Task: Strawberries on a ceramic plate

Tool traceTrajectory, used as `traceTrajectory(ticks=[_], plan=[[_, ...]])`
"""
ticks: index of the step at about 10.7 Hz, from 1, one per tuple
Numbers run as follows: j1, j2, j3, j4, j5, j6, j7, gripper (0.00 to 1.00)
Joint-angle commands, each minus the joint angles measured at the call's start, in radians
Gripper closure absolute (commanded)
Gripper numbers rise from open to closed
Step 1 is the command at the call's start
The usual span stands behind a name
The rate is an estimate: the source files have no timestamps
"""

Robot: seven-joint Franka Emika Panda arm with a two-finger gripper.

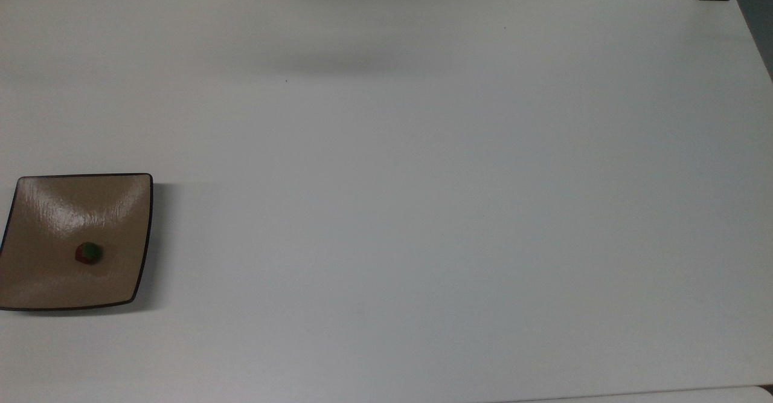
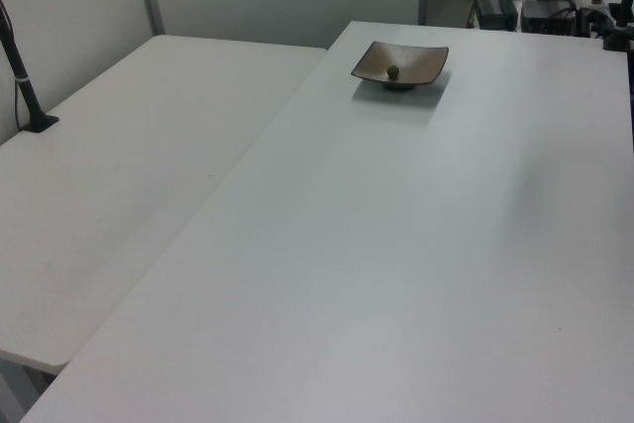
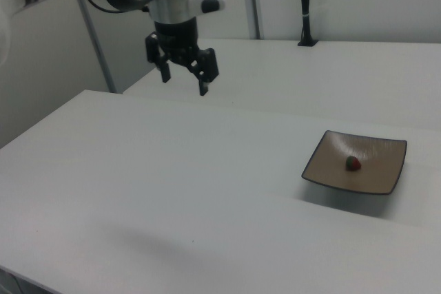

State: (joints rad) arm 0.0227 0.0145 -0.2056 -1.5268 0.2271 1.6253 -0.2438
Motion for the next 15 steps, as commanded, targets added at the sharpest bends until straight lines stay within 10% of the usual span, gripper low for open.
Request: traceTrajectory(ticks=[1,4,15], plan=[[0.016,-0.045,0.101,-0.035,-0.081,-0.051,0.117,0.00],[0.016,-0.047,0.193,-0.039,-0.141,-0.038,0.219,0.00],[0.028,-0.044,0.201,-0.092,-0.172,0.064,0.209,0.00]])
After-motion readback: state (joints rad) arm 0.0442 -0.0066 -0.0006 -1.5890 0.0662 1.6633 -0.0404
